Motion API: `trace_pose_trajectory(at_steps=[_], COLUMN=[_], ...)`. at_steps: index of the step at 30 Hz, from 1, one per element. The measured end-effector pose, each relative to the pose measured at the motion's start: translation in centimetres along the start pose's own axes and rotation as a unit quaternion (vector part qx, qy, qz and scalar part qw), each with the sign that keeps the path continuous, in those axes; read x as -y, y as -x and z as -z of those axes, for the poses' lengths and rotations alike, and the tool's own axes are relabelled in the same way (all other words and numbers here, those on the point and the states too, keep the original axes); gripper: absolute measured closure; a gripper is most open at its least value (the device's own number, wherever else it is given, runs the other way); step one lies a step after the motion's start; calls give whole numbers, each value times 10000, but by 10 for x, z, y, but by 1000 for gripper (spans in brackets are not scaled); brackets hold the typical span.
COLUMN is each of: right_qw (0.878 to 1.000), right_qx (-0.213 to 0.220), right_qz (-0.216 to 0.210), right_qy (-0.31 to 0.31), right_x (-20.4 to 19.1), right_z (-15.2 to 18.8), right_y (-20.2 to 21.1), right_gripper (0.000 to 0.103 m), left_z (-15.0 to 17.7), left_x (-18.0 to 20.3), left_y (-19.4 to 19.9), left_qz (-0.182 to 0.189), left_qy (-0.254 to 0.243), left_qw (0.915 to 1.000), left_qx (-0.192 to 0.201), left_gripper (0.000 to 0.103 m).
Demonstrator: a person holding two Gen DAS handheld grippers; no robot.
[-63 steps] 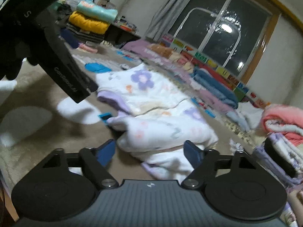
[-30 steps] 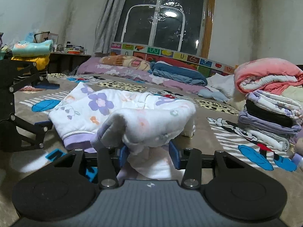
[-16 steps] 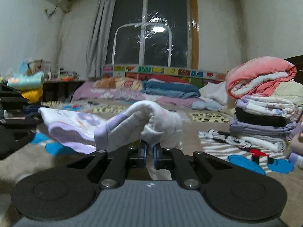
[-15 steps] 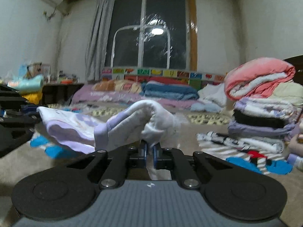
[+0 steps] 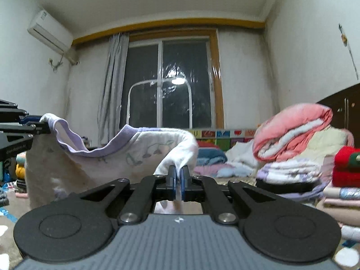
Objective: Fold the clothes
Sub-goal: 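Lift the garment by both cuffs with both tools, shaking it out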
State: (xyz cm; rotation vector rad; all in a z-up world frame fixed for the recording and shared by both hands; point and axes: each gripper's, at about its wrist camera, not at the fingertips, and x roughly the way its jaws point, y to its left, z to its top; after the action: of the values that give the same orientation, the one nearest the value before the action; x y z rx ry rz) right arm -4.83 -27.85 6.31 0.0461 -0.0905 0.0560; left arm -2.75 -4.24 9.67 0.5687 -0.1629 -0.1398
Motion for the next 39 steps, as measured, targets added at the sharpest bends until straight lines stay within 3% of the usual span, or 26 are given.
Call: trace_pose_trajectory(at_steps=[7,13,18,24,27,39], right_qw=[9997,9993,9980,9957,9963,9984], right_qx=[208,371,614,899,824,-321], right_qz=[96,94,158,210,199,-52], right_qy=[-11,48,87,92,129,457], right_x=[13,20,26,33,35,19], right_z=[-16,-29,-45,-63,-60,4], right_y=[25,49,65,67,52,-61], right_gripper=[100,100,100,100,100,100], left_z=[-29,-50,-58,-41,-23,56], left_x=[-14,-17,-20,-22,-23,-25], left_y=[32,68,76,47,26,-95], left_qz=[21,272,307,398,495,576], left_qy=[257,456,519,715,869,1016], left_qw=[9993,9974,9965,9962,9950,9888], left_qx=[265,485,586,290,34,-927], left_gripper=[95,95,95,95,95,95])
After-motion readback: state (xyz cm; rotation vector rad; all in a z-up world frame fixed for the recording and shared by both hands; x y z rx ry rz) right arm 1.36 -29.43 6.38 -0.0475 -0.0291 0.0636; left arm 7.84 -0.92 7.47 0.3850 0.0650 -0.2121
